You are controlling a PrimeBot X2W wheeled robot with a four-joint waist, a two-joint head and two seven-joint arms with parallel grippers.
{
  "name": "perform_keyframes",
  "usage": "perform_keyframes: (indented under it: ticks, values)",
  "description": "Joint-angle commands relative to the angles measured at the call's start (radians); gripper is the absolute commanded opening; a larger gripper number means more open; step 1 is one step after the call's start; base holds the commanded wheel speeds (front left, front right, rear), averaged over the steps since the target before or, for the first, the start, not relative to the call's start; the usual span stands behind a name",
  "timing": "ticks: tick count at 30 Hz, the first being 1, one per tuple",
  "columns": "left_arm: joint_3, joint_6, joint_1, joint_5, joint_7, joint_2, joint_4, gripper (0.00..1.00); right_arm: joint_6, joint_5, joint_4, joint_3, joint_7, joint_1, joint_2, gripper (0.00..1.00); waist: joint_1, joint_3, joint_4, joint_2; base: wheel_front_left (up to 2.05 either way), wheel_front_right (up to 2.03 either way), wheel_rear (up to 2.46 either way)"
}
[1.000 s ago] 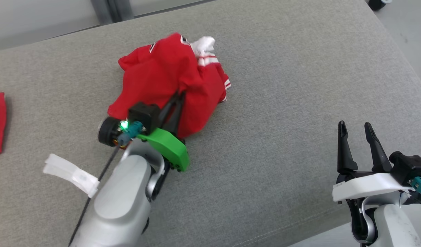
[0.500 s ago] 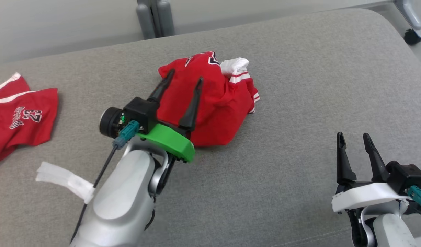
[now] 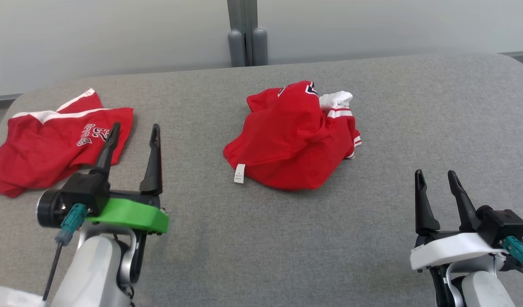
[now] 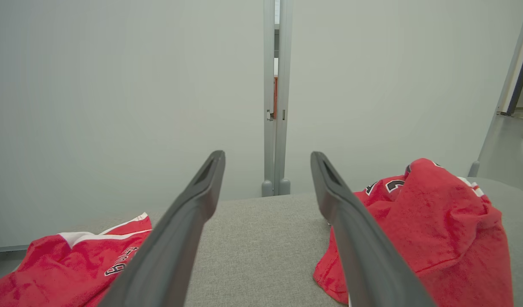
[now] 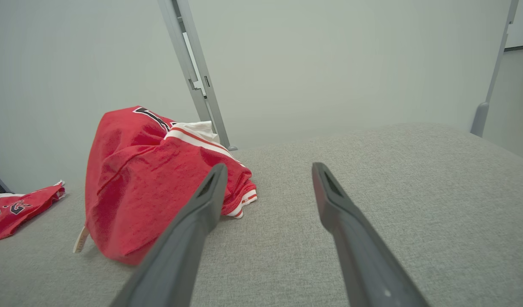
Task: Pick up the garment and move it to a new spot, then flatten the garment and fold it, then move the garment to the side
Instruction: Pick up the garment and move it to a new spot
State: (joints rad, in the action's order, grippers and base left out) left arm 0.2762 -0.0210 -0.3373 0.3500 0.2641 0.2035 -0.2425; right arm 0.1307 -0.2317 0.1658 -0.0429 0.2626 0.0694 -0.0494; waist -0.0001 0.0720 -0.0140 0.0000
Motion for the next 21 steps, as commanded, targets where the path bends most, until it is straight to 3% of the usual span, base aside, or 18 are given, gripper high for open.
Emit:
perform_keyframes:
  ticks: [1, 8, 21]
  values:
    - [-0.019, -0.004, 0.038, -0.016, 0.000, 0.010, 0.014, 1.00, 0.000, 0.009, -0.001, 0.001, 0.003, -0.013, -0.002, 1.00, 0.0001, -0.029, 0.028, 0.0000, 0.00, 0.00, 0.00]
    - [-0.123, 0.022, 0.191, -0.035, 0.000, 0.009, 0.073, 1.00, 0.000, 0.017, 0.001, 0.010, 0.003, -0.028, -0.002, 1.00, 0.0001, -0.059, 0.051, 0.0000, 0.00, 0.00, 0.00]
    - [-0.229, 0.076, 0.333, -0.088, 0.000, -0.059, 0.067, 1.00, 0.000, 0.023, 0.006, 0.067, 0.003, -0.045, -0.023, 1.00, 0.0001, -0.074, 0.058, 0.0000, 0.00, 0.00, 0.00]
